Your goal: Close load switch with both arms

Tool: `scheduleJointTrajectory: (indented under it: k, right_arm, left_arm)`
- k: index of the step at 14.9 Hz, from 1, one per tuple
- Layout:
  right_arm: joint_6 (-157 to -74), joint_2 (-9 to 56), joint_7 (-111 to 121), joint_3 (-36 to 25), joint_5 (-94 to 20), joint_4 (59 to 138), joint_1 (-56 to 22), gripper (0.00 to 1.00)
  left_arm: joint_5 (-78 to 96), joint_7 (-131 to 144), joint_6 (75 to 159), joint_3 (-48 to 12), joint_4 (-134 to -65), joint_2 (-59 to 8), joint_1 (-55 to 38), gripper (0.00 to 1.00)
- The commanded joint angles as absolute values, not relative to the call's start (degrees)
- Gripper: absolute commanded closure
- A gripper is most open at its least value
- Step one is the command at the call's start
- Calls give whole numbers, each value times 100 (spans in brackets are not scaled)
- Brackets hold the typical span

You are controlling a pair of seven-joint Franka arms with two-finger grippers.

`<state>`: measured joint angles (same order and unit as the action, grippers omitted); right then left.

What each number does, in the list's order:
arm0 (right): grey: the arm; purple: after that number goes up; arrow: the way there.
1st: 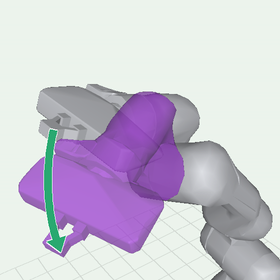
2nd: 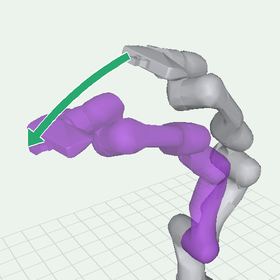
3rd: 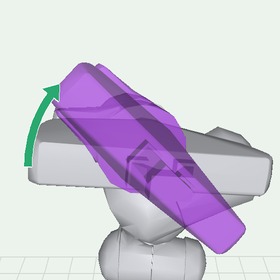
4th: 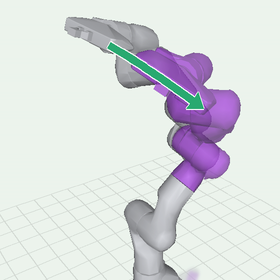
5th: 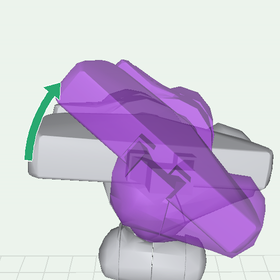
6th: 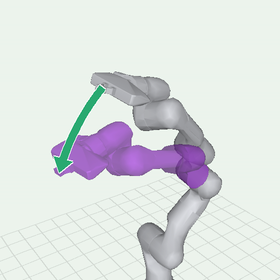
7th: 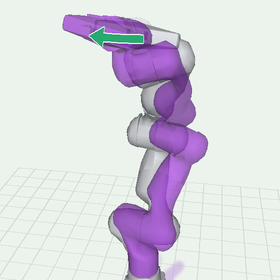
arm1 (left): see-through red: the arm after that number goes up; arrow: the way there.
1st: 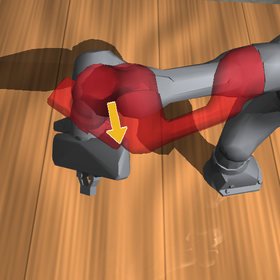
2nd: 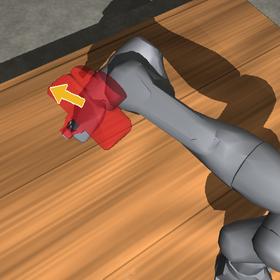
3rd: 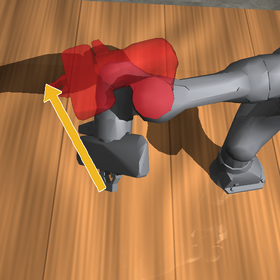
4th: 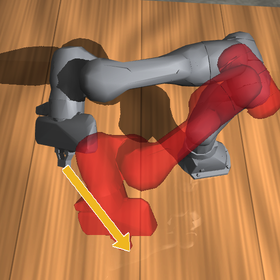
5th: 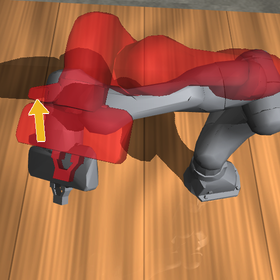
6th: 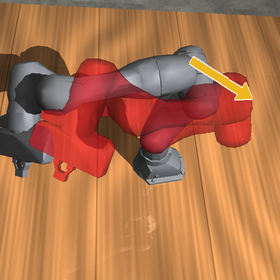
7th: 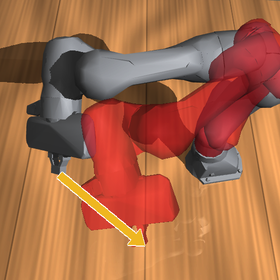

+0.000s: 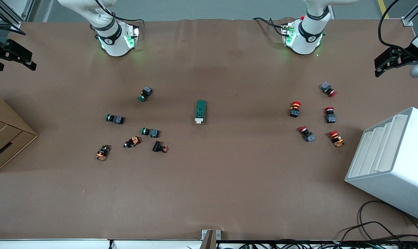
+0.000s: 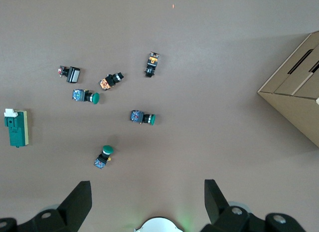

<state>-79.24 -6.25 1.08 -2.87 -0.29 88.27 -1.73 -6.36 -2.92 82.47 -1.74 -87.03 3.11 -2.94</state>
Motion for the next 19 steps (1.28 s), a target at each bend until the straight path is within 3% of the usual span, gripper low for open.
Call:
scheduleJointTrajectory:
  k: [1, 19]
  right_arm:
    - [-7901, -756, 167, -299, 62, 8991, -185, 0]
    - [-7822, -756, 193, -325, -9, 9009, -158, 0]
  left_arm:
    - [-536, -395, 8244, -123, -8851, 483, -317, 0]
    - [-88, 554, 8244, -791, -8842, 457, -123, 0]
